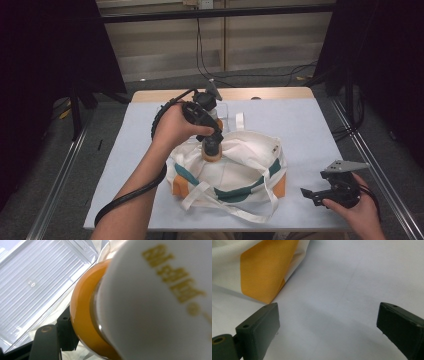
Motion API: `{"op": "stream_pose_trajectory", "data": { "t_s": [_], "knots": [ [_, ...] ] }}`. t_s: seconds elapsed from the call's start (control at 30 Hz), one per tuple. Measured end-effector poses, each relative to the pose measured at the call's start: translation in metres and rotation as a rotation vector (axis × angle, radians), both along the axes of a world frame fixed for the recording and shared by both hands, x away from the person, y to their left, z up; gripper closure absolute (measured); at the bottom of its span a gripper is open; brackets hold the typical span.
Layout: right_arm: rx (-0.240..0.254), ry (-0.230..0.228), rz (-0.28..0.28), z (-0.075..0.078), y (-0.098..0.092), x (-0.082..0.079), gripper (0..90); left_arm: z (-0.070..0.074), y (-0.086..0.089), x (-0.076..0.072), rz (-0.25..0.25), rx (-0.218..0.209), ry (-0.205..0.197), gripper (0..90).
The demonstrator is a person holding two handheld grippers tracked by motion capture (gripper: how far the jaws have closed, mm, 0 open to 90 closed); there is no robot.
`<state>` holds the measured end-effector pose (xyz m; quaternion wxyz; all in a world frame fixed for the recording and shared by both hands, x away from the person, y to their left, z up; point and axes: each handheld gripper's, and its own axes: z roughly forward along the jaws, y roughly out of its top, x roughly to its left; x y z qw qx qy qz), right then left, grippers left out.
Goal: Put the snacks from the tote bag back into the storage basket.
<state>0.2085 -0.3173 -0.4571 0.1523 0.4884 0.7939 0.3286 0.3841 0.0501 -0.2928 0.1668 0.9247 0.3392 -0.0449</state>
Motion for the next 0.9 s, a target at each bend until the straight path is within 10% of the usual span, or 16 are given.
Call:
{"op": "stream_pose_trajectory", "data": {
  "t_s": [0.9],
  "knots": [
    [-0.001,-0.008,0.005,0.001,0.000,0.000,4.3,0.018,-0.007,0.021,0.033,0.027,0.000,30.9]
  ]
}}
